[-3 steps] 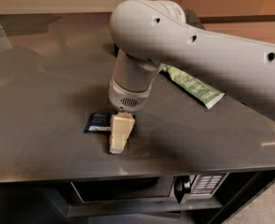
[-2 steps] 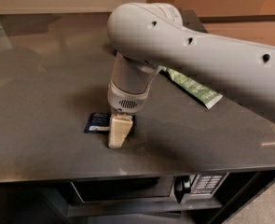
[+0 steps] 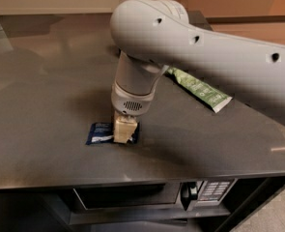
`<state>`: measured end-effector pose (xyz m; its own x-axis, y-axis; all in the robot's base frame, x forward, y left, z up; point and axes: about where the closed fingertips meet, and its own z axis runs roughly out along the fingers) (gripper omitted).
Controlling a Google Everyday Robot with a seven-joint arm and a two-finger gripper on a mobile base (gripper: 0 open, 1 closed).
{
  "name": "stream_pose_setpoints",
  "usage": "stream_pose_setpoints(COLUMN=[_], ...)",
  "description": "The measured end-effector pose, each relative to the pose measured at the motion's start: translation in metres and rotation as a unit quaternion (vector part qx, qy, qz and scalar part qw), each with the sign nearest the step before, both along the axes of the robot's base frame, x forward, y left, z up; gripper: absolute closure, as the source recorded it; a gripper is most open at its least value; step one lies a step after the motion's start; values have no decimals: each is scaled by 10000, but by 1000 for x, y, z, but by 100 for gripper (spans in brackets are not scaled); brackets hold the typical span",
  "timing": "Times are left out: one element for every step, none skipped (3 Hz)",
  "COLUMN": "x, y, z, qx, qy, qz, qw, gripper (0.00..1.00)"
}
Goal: Move rxbar blueberry near pepsi can
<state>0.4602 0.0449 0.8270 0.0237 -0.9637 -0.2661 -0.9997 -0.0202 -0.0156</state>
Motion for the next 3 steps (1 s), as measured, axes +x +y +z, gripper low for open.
stream_pose_setpoints(x=[15,46,90], y=[-14,-40,-63], z=[17,43,60], qx=[160,388,562], qy=[2,21,17], qz=[-187,-490,-773], qw=[9997,9980,9954], gripper=[100,100,100])
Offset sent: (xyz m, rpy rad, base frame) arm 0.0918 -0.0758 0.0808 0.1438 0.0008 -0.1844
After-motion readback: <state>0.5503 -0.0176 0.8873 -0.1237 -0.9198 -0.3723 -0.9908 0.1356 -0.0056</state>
